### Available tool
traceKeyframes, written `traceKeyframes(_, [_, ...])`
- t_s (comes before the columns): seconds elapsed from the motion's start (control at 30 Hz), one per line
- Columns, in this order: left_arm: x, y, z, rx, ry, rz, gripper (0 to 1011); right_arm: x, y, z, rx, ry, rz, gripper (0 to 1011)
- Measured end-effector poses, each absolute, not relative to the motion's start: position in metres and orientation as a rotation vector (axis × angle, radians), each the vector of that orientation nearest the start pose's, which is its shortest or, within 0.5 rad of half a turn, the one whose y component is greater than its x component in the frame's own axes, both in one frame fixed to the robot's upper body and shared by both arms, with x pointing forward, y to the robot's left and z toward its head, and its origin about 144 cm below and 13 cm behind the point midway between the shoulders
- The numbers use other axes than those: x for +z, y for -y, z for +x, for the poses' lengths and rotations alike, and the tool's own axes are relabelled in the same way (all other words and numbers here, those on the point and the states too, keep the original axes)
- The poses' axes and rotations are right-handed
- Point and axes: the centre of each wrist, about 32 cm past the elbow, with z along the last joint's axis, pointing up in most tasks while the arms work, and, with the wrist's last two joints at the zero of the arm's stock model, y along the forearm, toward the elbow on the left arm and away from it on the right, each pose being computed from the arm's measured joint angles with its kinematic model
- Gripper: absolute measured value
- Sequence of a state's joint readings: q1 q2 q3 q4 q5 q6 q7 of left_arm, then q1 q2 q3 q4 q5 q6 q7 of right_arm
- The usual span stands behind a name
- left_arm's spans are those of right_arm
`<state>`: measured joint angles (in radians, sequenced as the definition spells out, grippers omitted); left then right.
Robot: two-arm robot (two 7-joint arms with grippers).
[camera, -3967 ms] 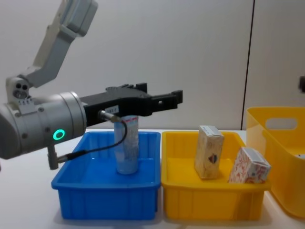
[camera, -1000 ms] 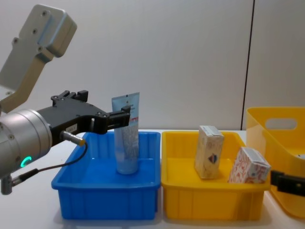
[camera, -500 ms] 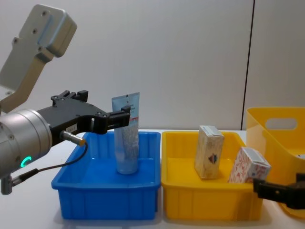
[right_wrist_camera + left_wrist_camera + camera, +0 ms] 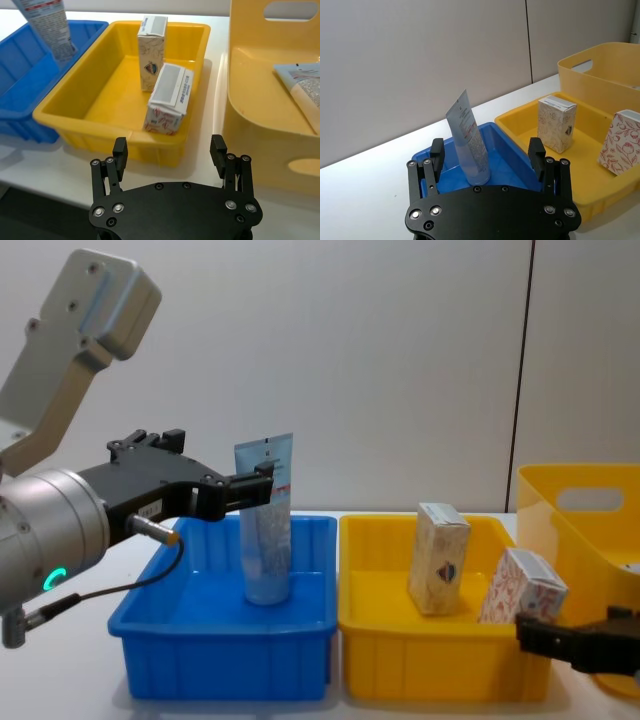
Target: Bimanual collaborative sorting of washing and personal care products
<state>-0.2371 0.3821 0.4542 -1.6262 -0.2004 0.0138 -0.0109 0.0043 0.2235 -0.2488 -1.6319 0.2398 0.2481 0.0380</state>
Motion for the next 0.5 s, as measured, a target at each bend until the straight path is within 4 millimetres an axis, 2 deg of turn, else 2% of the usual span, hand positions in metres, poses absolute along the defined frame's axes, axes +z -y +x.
traceKeyframes(0.5, [1.204,-0.198,0.492,1.124,0.268,0.061,1001,1.146,0.199,0.47,-1.296,-0.158,-0.185,1003])
